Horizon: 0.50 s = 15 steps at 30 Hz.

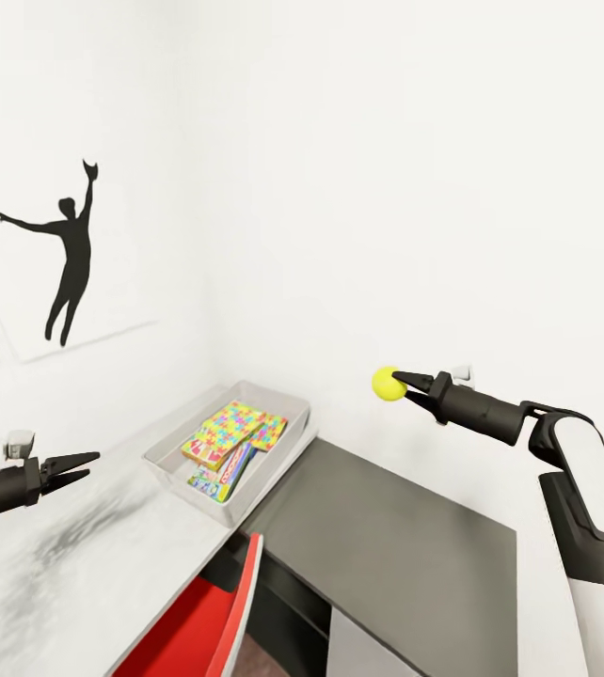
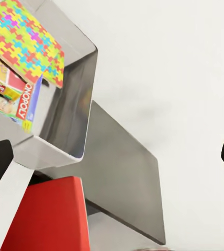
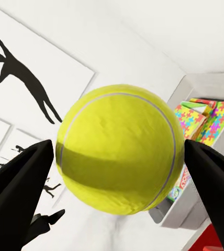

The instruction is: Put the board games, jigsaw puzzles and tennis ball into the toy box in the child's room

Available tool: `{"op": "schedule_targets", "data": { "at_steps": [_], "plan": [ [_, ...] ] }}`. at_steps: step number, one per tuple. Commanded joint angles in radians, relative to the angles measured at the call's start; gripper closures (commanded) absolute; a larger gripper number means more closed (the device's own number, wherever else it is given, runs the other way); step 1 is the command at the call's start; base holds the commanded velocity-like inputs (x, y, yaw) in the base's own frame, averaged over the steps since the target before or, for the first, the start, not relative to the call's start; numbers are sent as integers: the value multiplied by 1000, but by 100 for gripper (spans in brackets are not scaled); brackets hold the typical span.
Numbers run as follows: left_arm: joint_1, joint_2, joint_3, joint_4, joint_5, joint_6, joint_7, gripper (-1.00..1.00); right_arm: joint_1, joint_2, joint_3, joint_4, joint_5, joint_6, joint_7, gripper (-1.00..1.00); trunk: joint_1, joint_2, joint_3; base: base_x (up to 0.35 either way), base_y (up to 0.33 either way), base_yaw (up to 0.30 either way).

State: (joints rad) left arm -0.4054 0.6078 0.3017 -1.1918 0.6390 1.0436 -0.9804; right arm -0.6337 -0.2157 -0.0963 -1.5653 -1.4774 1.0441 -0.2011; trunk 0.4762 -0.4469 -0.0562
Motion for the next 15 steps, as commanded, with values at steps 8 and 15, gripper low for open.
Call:
{"op": "schedule_targets", "data": {
  "at_steps": [8, 15],
  "plan": [
    [-1, 1, 3, 0, -2, 4, -4, -100, -1, 2, 3, 1, -11, 3, -12, 100, 1, -2, 7, 1, 0, -213],
    [-1, 1, 4, 0, -2, 4, -4, -100, -1, 2, 27, 1, -5, 3, -13, 100, 1, -2, 16, 0, 0, -213]
  ]
}}
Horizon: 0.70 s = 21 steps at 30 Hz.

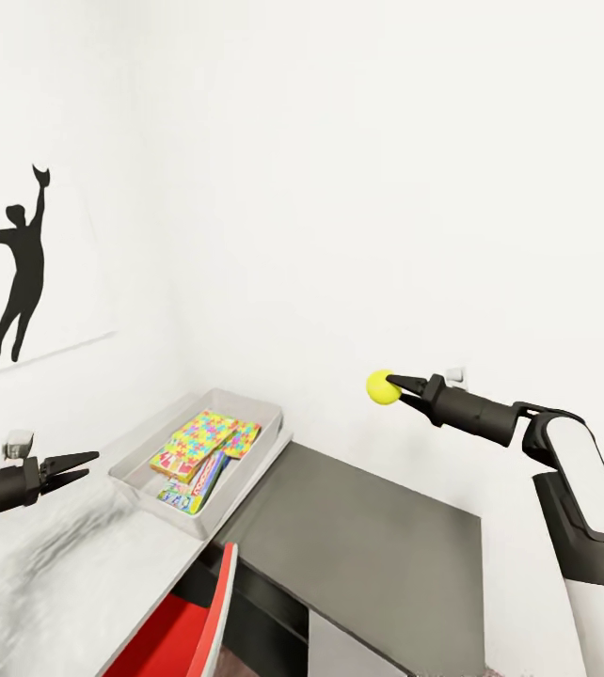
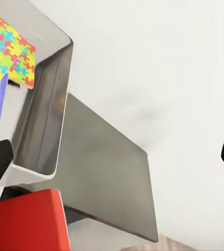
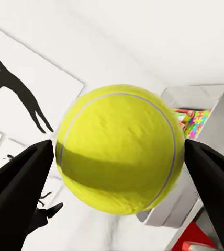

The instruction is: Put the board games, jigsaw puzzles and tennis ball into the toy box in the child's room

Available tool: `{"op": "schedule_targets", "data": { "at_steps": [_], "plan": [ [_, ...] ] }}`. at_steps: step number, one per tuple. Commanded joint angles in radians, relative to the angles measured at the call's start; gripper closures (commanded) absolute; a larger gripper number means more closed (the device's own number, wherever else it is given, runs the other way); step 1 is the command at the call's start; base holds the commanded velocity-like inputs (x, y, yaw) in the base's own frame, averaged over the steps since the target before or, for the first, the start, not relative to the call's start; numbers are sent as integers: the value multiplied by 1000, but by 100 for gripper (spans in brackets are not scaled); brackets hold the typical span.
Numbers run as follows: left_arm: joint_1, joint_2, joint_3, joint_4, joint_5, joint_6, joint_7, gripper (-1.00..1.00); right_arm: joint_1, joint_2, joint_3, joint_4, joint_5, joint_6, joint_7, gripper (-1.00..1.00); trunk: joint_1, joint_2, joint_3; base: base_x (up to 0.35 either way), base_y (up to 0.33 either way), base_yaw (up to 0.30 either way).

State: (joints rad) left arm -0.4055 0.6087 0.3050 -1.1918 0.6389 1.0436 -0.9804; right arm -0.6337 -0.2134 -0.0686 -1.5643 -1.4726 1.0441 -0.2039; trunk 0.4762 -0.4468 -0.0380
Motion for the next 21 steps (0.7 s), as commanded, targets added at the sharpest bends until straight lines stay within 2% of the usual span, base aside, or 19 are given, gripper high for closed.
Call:
{"op": "schedule_targets", "data": {
  "at_steps": [1, 7, 13, 16, 21],
  "plan": [
    [0, 0, 1, 0, -2, 4, -4, -100, -2, 0, 3, 0, -3, 3, -11, 100, 1, -2, -1, 0, 0, -208],
    [-1, 0, 3, 0, -2, 4, -4, -100, 2, 6, 19, 1, 66, 3, -5, 100, 1, -2, 7, 0, 0, -144],
    [-1, 0, 3, 0, -2, 4, -4, -100, 23, 3, 17, 3, 71, 3, 5, 100, 1, -2, 10, 0, 0, -11],
    [-1, 0, 3, 0, -2, 4, -4, -100, 69, 4, 14, 9, 74, 3, 48, 100, 1, -2, 10, 0, 0, -2],
    [-1, 0, 3, 0, -2, 4, -4, -100, 99, 8, 12, 15, 84, 3, 121, 100, 1, -2, 10, 0, 0, 0]
  ]
}}
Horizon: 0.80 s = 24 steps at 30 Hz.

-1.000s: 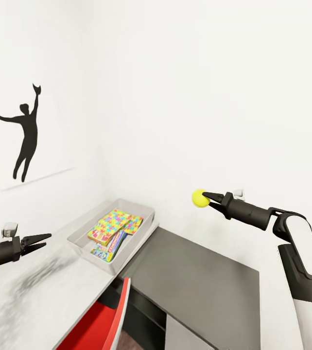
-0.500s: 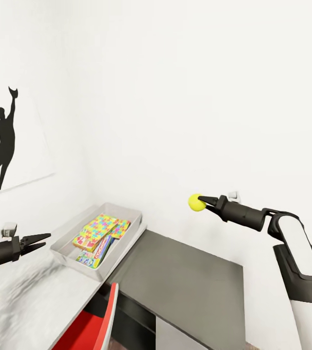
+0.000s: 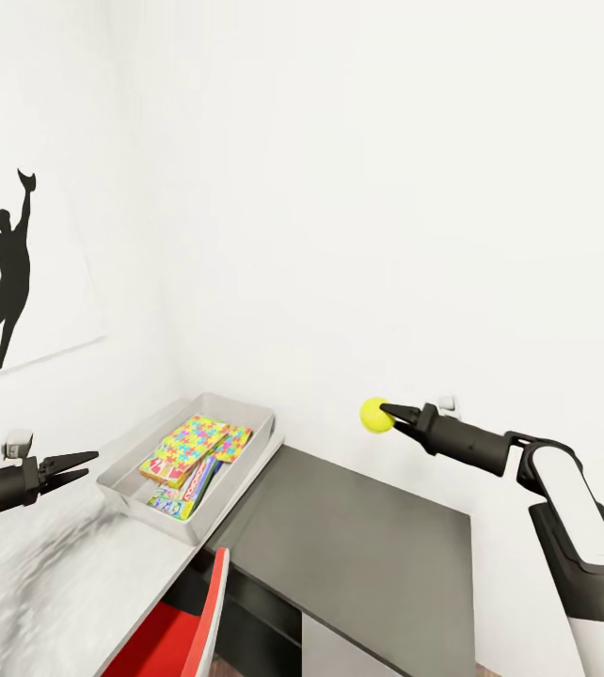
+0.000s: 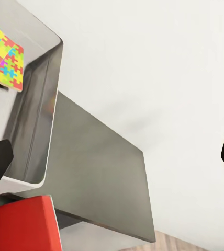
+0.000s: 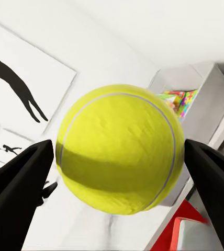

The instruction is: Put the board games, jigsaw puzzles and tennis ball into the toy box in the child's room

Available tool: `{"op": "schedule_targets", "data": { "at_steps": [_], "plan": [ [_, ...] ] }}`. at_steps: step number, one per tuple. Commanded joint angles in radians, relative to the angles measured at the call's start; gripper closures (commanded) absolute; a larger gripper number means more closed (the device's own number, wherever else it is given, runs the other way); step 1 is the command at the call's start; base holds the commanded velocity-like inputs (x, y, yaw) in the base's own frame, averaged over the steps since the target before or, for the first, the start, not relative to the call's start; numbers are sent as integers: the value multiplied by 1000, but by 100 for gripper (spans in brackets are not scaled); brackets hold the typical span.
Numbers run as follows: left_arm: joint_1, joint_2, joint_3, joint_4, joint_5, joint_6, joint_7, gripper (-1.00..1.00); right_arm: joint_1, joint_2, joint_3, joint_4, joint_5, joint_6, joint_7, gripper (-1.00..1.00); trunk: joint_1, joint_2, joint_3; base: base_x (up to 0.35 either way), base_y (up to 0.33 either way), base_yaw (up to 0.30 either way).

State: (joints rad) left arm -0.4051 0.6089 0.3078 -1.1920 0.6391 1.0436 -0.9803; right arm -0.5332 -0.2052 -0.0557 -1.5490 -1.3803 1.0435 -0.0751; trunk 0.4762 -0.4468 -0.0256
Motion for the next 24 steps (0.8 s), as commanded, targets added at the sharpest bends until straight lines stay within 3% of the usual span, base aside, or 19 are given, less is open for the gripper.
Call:
{"op": "schedule_targets", "data": {
  "at_steps": [1, 24],
  "plan": [
    [-1, 0, 1, 0, -2, 4, -4, -100, 2, 0, 0, 0, -7, 4, 1, 100, 1, -2, -2, 0, 0, 0],
    [0, 0, -4, 0, -2, 4, -4, -100, 7, 3, 9, 0, -4, 4, 13, 100, 1, -2, -2, 77, 45, 0]
  ]
}}
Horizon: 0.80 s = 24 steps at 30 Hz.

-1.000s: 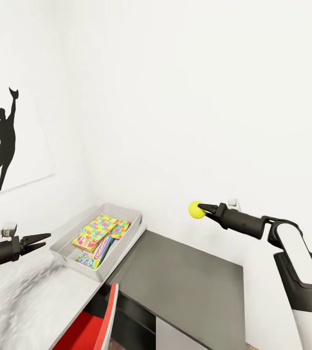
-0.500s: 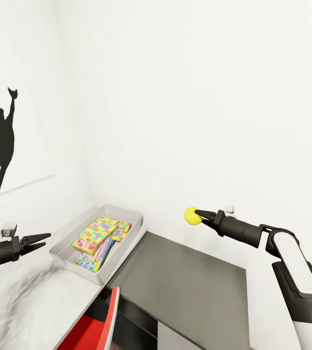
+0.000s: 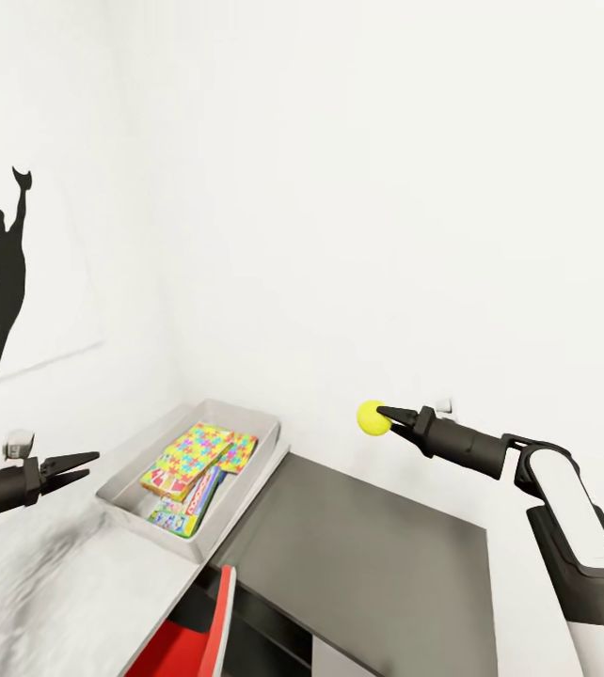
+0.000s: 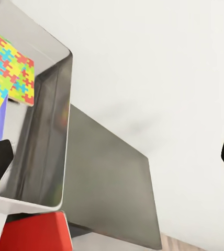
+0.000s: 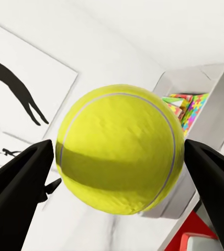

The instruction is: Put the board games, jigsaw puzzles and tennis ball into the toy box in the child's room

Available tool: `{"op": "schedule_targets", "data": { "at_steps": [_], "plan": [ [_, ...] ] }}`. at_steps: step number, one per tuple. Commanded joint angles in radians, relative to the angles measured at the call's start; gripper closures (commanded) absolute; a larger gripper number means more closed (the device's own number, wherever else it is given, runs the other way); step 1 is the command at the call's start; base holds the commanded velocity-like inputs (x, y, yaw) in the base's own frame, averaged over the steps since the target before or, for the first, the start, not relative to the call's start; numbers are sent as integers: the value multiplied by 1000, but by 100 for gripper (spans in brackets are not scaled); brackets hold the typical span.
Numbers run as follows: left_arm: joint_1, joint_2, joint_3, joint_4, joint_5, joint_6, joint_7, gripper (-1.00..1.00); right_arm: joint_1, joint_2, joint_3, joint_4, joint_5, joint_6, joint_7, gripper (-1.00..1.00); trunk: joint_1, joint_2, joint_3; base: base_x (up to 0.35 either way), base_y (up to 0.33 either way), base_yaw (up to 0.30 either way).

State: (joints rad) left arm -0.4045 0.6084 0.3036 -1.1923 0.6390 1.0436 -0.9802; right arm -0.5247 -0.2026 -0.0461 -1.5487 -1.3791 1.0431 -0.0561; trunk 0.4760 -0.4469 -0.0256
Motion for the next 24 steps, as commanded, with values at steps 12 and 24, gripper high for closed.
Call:
{"op": "schedule_targets", "data": {
  "at_steps": [12, 24],
  "plan": [
    [-2, 0, 0, 0, -2, 4, -5, -100, -1, 3, 0, -1, -5, 4, -9, 100, 1, -2, -2, 66, 47, 0],
    [-1, 0, 0, 0, -2, 4, -5, -100, -5, 4, -4, 1, 29, 4, -10, 100, 1, -2, -2, 47, 1, 0]
  ]
}}
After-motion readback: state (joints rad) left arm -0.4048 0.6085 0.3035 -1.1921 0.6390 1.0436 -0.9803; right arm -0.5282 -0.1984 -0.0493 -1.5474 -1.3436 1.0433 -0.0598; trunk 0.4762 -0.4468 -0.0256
